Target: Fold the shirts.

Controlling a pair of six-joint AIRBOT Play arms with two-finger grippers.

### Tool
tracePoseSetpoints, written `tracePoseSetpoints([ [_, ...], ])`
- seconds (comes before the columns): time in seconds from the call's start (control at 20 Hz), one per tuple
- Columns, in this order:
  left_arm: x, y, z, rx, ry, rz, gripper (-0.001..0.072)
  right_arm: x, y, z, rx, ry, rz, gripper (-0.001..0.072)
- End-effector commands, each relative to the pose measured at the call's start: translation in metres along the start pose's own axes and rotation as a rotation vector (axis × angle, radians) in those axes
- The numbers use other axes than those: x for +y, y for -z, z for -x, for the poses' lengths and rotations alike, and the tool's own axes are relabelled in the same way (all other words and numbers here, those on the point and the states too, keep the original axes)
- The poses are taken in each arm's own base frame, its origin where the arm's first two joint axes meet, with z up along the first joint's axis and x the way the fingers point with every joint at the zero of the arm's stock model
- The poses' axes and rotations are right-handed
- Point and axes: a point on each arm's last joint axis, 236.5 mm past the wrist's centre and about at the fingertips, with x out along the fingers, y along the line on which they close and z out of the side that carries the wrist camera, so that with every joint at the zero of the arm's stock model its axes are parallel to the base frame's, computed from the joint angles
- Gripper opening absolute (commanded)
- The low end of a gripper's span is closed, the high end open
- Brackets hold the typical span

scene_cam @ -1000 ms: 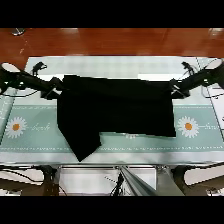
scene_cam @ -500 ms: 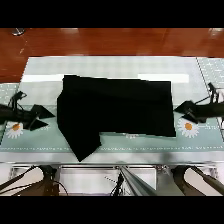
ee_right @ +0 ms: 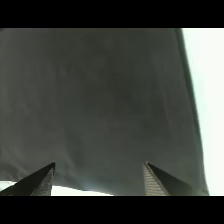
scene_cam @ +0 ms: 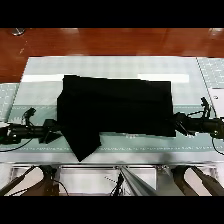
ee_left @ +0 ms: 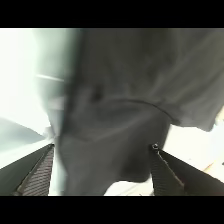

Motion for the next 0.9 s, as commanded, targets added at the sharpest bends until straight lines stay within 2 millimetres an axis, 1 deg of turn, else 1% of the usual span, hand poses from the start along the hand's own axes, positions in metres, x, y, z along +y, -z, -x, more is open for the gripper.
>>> tracePoseSetpoints([
  [0.0, -0.002, 0.008, -0.023, -0.013, 0.013, -0.027, 0.0700, 0.005, -0.002, -0.001, -0.017, -0.027, -0.015, 0.0635],
  [0.1, -0.006, 0.015, -0.037, -0.007, 0.009, -0.055, 0.0700, 0.002, -0.007, 0.002, -0.035, -0.015, -0.012, 0.0635],
  [0.15, -0.007, 0.018, -0.042, 0.004, -0.004, -0.076, 0.0695, -0.002, -0.014, 0.009, -0.051, -0.005, -0.017, 0.0635],
  [0.2, -0.008, 0.021, -0.045, 0.013, -0.011, -0.095, 0.0468, -0.008, -0.020, 0.018, -0.066, 0.013, -0.026, 0.0635],
  [0.25, -0.011, 0.020, -0.044, 0.015, -0.008, -0.103, 0.0012, -0.020, -0.026, 0.029, -0.080, 0.043, -0.042, 0.0635],
  [0.3, -0.015, 0.019, -0.043, 0.020, 0.000, -0.112, 0.0025, -0.034, -0.028, 0.038, -0.087, 0.081, -0.063, 0.0634],
  [0.35, -0.020, 0.018, -0.040, 0.024, 0.009, -0.123, 0.0026, -0.053, -0.025, 0.044, -0.086, 0.128, -0.110, 0.0634],
  [0.4, -0.026, 0.015, -0.037, 0.023, 0.017, -0.138, 0.0026, -0.067, -0.017, 0.044, -0.073, 0.161, -0.177, 0.0634],
  [0.45, -0.031, 0.012, -0.035, 0.021, 0.024, -0.151, 0.0025, -0.073, -0.004, 0.039, -0.037, 0.173, -0.217, 0.0634],
  [0.55, -0.037, 0.006, -0.031, 0.008, 0.031, -0.165, 0.0026, -0.067, 0.032, 0.022, 0.081, 0.143, -0.241, 0.0634],
  [0.65, -0.040, 0.001, -0.030, -0.006, 0.037, -0.168, 0.0026, -0.072, 0.054, 0.011, 0.153, 0.177, -0.214, 0.0634],
  [0.7, -0.041, 0.000, -0.030, -0.009, 0.039, -0.168, 0.0025, -0.074, 0.061, 0.007, 0.178, 0.195, -0.204, 0.0634],
  [0.75, -0.041, 0.000, -0.030, -0.010, 0.040, -0.167, 0.0025, -0.073, 0.063, 0.004, 0.194, 0.196, -0.197, 0.0634],
  [0.85, -0.041, 0.000, -0.030, -0.010, 0.040, -0.166, 0.0026, -0.070, 0.058, -0.006, 0.189, 0.181, -0.199, 0.0634],
])
